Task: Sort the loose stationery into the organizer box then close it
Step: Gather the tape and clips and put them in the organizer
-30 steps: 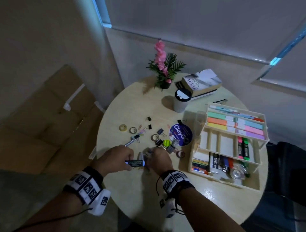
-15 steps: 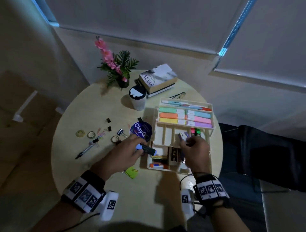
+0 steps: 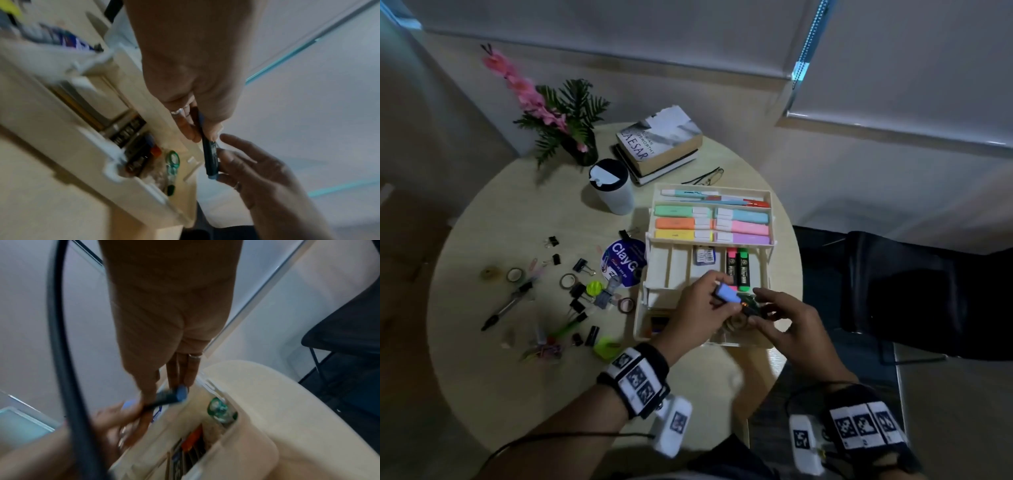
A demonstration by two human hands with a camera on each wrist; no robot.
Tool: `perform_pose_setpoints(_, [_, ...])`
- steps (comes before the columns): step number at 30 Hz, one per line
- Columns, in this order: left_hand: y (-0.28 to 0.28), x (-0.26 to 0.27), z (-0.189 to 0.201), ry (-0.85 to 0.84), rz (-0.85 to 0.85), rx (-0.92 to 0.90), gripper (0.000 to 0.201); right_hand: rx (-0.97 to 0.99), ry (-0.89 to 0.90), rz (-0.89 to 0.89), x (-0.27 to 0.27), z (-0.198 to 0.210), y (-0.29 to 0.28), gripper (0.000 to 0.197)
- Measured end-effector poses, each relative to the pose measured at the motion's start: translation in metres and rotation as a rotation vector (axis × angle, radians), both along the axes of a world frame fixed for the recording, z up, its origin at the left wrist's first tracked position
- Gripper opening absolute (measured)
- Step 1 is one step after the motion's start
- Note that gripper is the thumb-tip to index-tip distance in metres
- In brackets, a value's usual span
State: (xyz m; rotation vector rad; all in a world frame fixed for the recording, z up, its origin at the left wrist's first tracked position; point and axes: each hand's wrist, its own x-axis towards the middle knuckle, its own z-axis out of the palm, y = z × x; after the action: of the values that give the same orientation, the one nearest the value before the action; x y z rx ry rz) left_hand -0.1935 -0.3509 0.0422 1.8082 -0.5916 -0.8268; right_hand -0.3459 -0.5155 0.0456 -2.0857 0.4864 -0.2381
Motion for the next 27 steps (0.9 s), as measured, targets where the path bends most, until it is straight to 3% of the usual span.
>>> perform_pose_setpoints(3, [-0.037, -0.001, 0.004, 0.089, 0.085, -0.004, 0.046, -0.070, -0.057, -0.117, 0.001, -0.010, -0.005, 0.036])
perform_pose_setpoints(6, [-0.056, 0.004, 0.006, 0.017, 0.105, 0.061, 0.052, 0.013, 0.022, -0.348, 0.015, -0.019, -0.006, 0.022])
perform_pose_setpoints(9, [-0.058, 0.008, 0.003, -0.116, 0.015, 0.147, 0.041, 0.113, 0.085, -0.488, 0.034, -0.020, -0.009, 0.010])
perform_pose_setpoints(15, [-0.013, 0.013, -0.001, -0.345, -0.116, 0.122, 0.020, -0.098, 0.296, -0.530, 0.071, -0.019, -0.005, 0.011])
perform_pose_setpoints(18, [0.031, 0.025, 0.004, -0.459, -0.165, 0.108, 0.014, -0.187, 0.301, -0.547, 0.077, -0.017, 0.006, 0.012])
perform_pose_setpoints(20, [0.070, 0.039, 0.003, -0.529, -0.137, 0.151, 0.010, -0.268, 0.205, -0.496, 0.079, -0.011, 0.024, 0.012])
perform_pose_setpoints(23, [0.133, 0.070, -0.010, -0.530, -0.008, 0.252, 0.007, -0.265, 0.050, -0.246, 0.094, 0.001, 0.074, 0.010])
perform_pose_setpoints(27, [0.216, 0.116, -0.031, -0.491, 0.113, 0.590, 0.015, -0.229, 0.063, 0.153, 0.149, 0.002, 0.156, 0.004])
